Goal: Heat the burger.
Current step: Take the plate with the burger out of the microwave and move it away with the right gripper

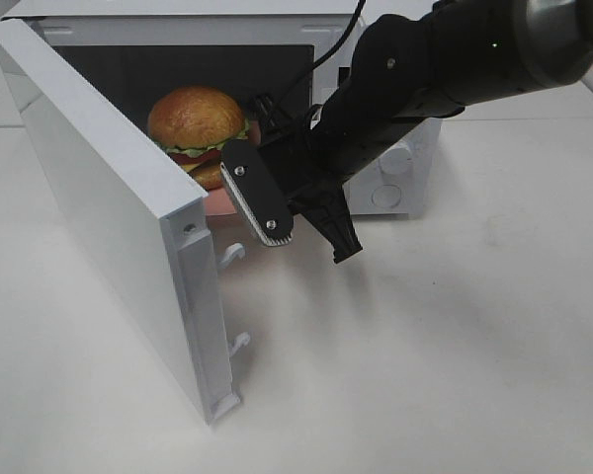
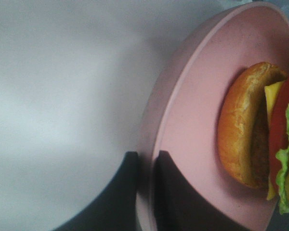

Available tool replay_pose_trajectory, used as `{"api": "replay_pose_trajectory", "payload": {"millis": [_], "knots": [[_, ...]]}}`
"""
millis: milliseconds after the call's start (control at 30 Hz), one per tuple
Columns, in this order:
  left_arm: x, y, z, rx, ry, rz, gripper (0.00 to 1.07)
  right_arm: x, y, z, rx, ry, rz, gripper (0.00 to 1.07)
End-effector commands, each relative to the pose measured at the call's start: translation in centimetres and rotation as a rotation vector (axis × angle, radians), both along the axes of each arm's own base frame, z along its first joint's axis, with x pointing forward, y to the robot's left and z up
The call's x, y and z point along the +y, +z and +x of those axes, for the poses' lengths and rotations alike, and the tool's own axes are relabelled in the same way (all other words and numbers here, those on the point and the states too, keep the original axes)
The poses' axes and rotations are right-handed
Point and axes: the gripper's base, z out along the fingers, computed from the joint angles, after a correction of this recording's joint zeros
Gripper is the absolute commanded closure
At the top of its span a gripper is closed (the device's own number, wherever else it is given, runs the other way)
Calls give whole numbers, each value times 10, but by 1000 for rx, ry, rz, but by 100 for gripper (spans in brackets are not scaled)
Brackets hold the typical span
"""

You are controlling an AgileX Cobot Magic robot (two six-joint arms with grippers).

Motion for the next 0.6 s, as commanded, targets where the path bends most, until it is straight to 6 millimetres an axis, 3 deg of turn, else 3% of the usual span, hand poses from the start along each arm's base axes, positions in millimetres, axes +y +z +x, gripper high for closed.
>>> {"api": "replay_pose_trajectory", "payload": {"millis": [33, 600], "knots": [[0, -1, -2, -15, -2, -1, 7, -2, 20, -5, -103, 7, 73, 107], [0, -1, -2, -15, -2, -1, 7, -17, 27, -28, -120, 51, 83, 107]]}}
